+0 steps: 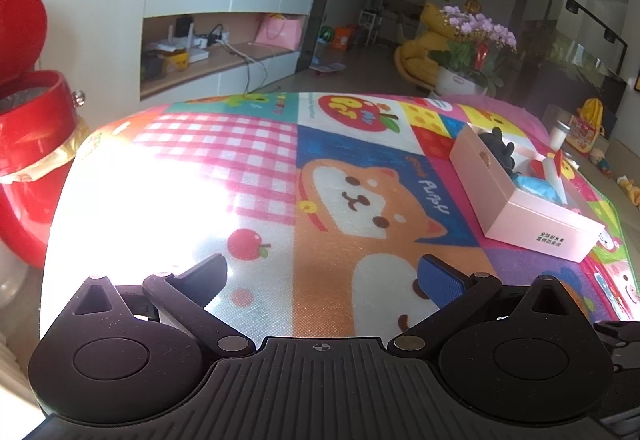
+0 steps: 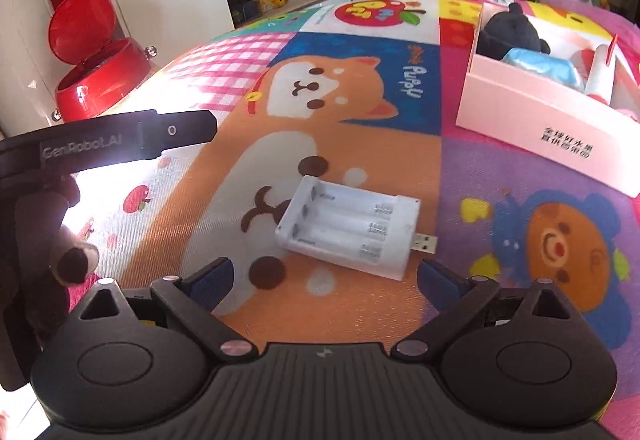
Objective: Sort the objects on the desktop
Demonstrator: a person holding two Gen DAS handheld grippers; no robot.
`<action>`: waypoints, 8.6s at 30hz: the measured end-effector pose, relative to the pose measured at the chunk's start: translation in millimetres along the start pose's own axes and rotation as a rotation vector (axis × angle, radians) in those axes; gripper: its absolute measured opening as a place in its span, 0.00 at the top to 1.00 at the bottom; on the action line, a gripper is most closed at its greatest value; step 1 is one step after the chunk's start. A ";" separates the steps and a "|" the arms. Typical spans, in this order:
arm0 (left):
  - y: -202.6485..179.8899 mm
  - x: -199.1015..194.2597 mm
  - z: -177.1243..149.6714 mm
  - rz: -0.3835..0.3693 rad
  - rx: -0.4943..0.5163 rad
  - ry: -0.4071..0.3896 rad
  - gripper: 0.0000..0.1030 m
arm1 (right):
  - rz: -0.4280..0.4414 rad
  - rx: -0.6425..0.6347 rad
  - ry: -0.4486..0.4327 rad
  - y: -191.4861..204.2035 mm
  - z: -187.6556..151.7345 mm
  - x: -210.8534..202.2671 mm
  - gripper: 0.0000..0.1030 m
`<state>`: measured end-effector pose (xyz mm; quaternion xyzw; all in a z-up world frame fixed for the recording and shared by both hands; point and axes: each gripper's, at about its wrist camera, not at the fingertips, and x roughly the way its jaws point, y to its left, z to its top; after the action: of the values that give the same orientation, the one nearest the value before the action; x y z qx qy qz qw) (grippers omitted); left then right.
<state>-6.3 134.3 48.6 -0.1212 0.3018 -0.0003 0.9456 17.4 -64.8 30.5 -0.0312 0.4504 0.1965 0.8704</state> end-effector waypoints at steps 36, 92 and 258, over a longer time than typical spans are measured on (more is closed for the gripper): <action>-199.6 35.3 -18.8 -0.259 0.455 0.119 0.00 | -0.284 -0.003 -0.437 -162.8 37.1 -143.5 0.25; -161.4 97.2 -33.7 0.033 0.293 0.084 0.00 | -0.286 0.134 -0.212 -178.2 -17.7 -5.4 0.00; -161.2 95.6 -34.6 0.039 0.272 0.085 0.00 | -0.272 0.118 -0.247 -180.7 -6.3 8.5 0.00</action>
<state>63.9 -37.1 3.7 0.0140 0.3409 -0.0277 0.9396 83.8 -230.0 -2.1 -0.0164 0.3423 0.0526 0.9380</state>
